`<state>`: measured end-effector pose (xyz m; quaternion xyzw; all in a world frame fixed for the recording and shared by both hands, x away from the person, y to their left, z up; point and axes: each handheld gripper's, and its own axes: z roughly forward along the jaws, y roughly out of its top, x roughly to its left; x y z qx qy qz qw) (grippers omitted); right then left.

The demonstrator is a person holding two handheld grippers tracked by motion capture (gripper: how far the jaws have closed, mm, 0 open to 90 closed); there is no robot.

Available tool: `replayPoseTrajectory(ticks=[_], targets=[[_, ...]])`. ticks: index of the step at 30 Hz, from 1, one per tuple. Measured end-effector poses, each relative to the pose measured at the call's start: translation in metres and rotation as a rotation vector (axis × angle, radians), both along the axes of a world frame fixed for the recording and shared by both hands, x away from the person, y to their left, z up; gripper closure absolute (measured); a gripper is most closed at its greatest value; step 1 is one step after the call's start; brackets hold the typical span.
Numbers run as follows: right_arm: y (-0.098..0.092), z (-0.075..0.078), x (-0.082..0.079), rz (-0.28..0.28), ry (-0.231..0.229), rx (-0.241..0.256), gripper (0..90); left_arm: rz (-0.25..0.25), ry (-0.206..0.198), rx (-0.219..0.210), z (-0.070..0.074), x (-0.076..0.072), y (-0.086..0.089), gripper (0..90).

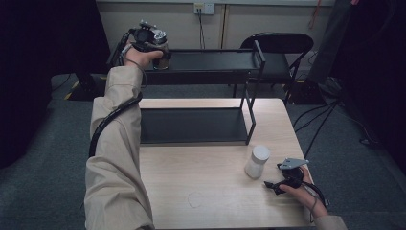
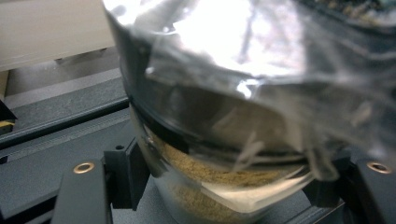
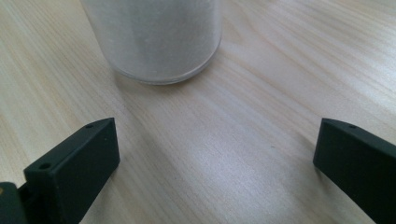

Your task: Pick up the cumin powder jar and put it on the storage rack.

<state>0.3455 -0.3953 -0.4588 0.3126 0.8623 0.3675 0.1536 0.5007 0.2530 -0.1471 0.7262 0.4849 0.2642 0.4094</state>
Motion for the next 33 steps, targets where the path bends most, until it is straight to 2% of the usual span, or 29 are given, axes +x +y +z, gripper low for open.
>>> replayPoseTrajectory(ticks=[4, 8, 11, 12, 16, 25, 30, 33], targets=[[0.000, 0.000, 0.000, 0.000, 0.000, 0.000, 0.0, 0.009, -0.003, -0.003, -0.003, -0.002, 0.000, 28.0], [0.000, 0.000, 0.000, 0.001, 0.000, 0.000, 0.0, 0.021, 0.008, -0.012, -0.004, -0.004, -0.001, 19.6], [0.000, 0.000, 0.000, 0.001, 0.000, 0.000, 0.0, 0.019, 0.005, -0.010, -0.003, -0.008, 0.000, 18.2], [0.000, 0.000, 0.000, 0.001, 0.000, 0.000, 0.0, 0.020, 0.005, -0.008, -0.002, -0.009, 0.000, 14.3], [0.000, 0.000, 0.001, 0.002, 0.000, 0.000, 0.0, 0.020, -0.004, -0.007, 0.001, -0.019, -0.001, 8.3], [0.000, 0.000, 0.001, 0.002, 0.000, 0.000, 0.0, -0.016, -0.009, -0.011, -0.008, -0.038, 0.000, 1.3], [0.000, 0.000, 0.001, 0.002, 0.000, 0.000, 0.0, -0.042, -0.008, -0.008, -0.014, -0.048, 0.003, 1.3], [0.000, 0.000, 0.001, 0.001, 0.001, 0.000, 0.0, -0.055, -0.017, -0.021, -0.020, -0.056, 0.006, 1.3]])
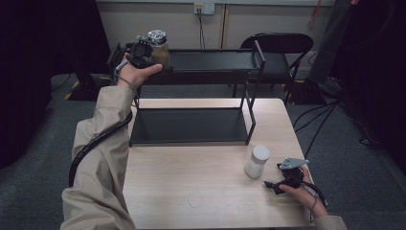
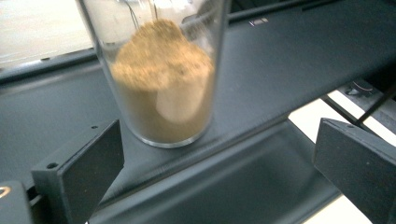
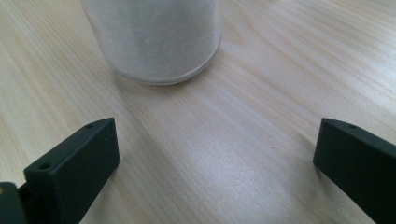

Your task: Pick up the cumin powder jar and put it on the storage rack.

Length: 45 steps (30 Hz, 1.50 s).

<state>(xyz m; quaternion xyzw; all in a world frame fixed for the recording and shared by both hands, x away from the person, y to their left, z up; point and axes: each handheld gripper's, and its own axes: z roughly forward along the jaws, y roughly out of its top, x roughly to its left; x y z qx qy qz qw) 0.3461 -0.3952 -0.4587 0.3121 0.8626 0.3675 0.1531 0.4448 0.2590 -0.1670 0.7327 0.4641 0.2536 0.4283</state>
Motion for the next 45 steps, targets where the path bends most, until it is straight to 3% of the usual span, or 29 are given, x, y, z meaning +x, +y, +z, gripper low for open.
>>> replayPoseTrajectory(ticks=[7, 13, 25, 36, 45], targets=[[0.000, 0.000, 0.000, 0.000, 0.000, 0.000, 0.0, -0.032, -0.015, 0.043, -0.011, -0.018, 0.000, 1.7], [0.000, 0.000, 0.000, 0.000, 0.000, 0.000, 0.0, -0.064, -0.024, 0.049, -0.022, -0.033, 0.002, 1.8], [0.000, 0.000, 0.000, 0.000, -0.001, 0.000, 0.0, -0.125, -0.003, 0.027, -0.050, -0.052, 0.006, 1.9], [0.000, 0.000, 0.000, 0.000, 0.000, 0.000, 0.0, -0.178, -0.002, 0.053, -0.075, -0.068, 0.001, 2.0], [0.000, 0.000, 0.000, 0.001, -0.001, 0.000, 0.0, -0.200, -0.006, 0.024, -0.096, -0.081, 0.005, 2.0]])
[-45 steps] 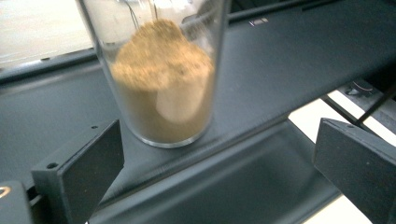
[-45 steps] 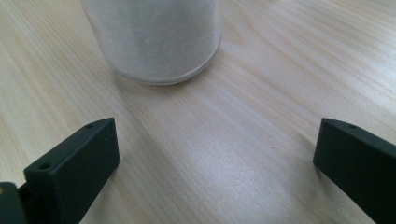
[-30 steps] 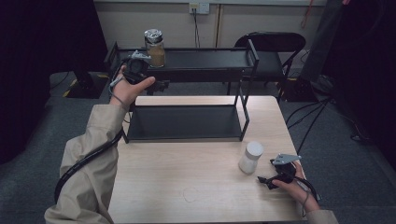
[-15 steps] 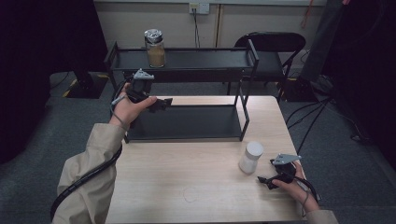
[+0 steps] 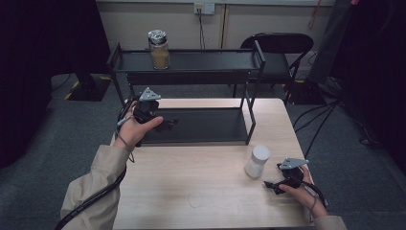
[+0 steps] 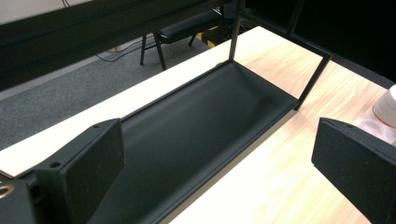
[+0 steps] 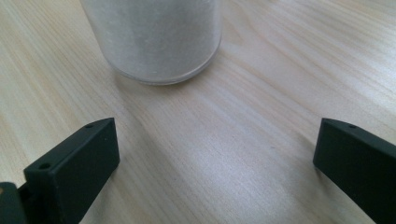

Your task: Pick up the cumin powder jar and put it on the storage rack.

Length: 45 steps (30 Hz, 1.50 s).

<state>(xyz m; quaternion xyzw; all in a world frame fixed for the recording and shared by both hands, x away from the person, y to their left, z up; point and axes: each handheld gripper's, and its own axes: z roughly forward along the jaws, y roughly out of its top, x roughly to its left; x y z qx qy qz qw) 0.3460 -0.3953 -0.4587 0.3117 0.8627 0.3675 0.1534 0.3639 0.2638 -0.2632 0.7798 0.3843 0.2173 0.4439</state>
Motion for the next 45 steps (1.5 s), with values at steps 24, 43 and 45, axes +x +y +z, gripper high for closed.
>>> replayPoseTrajectory(ticks=[24, 43, 45], targets=[[0.000, 0.000, 0.000, 0.000, 0.000, 0.000, 0.0, -0.001, 0.050, -0.001, -0.074, -0.029, 0.004, 2.0], [0.000, 0.000, 0.000, 0.000, 0.000, 0.000, 0.0, 0.000, 0.112, 0.003, -0.129, -0.040, 0.013, 2.1], [0.000, 0.000, 0.000, 0.000, 0.000, 0.000, 0.0, 0.000, 0.122, 0.001, -0.135, -0.041, 0.014, 2.1]])
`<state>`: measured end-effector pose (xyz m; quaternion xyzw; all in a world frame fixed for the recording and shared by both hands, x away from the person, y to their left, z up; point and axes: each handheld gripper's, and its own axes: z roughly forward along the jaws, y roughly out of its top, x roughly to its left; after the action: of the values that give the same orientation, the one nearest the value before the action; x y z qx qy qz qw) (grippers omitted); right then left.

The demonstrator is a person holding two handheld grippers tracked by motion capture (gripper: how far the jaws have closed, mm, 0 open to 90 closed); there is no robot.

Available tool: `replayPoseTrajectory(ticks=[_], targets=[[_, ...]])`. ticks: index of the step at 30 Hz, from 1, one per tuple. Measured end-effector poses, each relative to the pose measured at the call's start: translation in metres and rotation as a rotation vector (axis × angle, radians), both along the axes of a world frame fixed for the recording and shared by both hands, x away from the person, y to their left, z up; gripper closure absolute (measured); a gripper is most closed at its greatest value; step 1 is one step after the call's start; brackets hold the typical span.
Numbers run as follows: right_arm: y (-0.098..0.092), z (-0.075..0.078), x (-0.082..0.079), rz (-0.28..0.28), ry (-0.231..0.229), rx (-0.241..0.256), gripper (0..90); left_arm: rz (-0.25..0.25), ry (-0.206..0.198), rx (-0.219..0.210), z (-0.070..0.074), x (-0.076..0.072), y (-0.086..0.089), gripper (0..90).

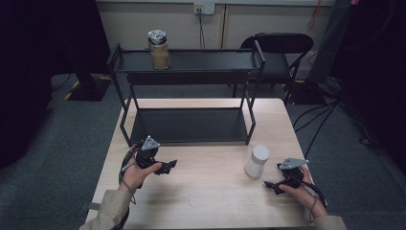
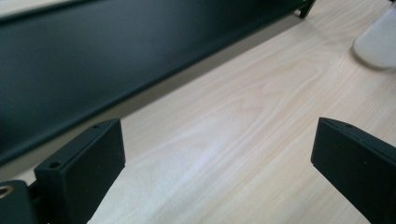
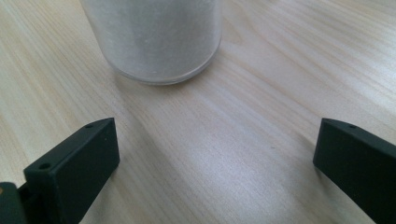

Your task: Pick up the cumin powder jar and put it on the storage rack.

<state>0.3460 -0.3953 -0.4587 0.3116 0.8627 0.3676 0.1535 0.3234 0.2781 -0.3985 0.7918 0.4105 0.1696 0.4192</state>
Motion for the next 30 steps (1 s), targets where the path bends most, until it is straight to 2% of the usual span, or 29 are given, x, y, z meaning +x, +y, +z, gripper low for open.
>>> replayPoseTrajectory(ticks=[2, 3, 4, 8, 9, 14, 21, 27, 28, 30], targets=[[0.000, 0.000, 0.000, 0.000, 0.000, 0.000, 0.0, -0.001, 0.019, -0.002, -0.011, -0.001, 0.002, 2.1], [0.000, 0.000, 0.000, 0.000, 0.000, 0.000, 0.0, -0.001, 0.019, -0.002, -0.011, -0.001, 0.002, 2.1], [0.000, 0.000, 0.000, 0.000, 0.000, 0.000, 0.0, 0.006, 0.030, -0.008, -0.020, -0.001, 0.004, 2.1], [0.000, 0.000, 0.000, 0.000, 0.000, 0.000, 0.0, 0.021, 0.047, -0.005, -0.031, -0.003, 0.006, 2.3], [0.000, 0.000, 0.000, 0.000, 0.000, 0.000, 0.0, 0.025, 0.064, 0.001, -0.035, -0.003, 0.007, 2.3], [0.000, 0.000, 0.000, 0.000, 0.000, 0.000, 0.0, 0.025, 0.075, -0.002, -0.042, -0.005, 0.007, 2.4], [0.000, 0.000, 0.000, 0.000, 0.000, 0.000, 0.0, -0.001, 0.083, 0.045, -0.047, -0.007, 0.004, 2.4], [0.000, 0.000, 0.000, 0.000, 0.000, 0.000, 0.0, -0.017, 0.082, 0.064, -0.049, -0.008, 0.001, 2.7], [0.000, 0.000, 0.000, 0.000, 0.000, 0.000, 0.0, -0.025, 0.067, 0.079, -0.049, -0.009, 0.000, 2.7], [0.000, 0.000, 0.000, 0.000, 0.000, 0.000, 0.0, -0.018, 0.065, 0.077, -0.051, -0.011, -0.001, 2.9]])
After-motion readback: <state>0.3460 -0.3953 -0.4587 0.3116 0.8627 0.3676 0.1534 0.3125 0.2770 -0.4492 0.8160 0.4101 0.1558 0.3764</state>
